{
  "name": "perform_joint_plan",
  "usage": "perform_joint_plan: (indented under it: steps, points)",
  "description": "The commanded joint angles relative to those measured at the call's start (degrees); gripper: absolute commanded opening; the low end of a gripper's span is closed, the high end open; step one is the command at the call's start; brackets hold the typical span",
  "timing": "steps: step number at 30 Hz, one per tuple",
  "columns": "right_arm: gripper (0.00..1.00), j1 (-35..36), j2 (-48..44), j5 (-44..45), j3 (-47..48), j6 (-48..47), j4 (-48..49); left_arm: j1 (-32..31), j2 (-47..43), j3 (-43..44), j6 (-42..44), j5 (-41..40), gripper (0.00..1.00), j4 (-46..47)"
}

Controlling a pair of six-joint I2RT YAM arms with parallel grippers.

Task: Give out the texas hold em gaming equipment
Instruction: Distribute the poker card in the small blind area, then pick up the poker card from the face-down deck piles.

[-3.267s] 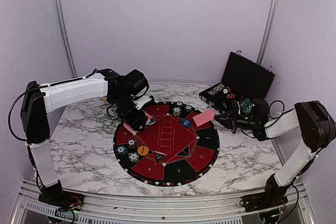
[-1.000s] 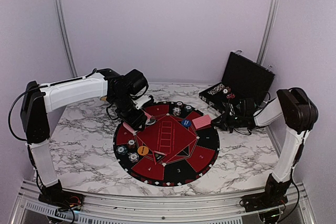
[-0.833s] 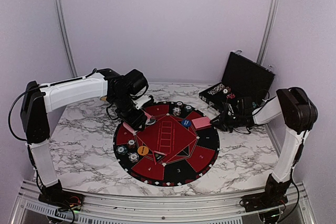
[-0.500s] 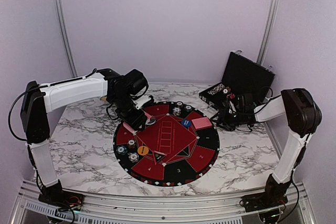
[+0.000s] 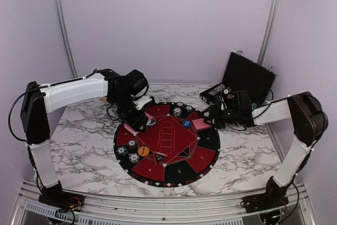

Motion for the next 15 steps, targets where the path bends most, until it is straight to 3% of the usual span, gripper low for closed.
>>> perform_joint_plan:
  steps: [1, 15]
  points:
    - [0.61, 3.73, -1.90, -4.84, 0.45, 7.87, 9.35, -0.55, -0.88, 1.19, -0.03, 0.74, 0.32, -0.35]
    - [0.50, 15.10, 5.95, -6.70, 5.31, 20.56, 22.30, -2.32, 0.65, 2.90, -0.26, 1.11, 0.32, -0.45]
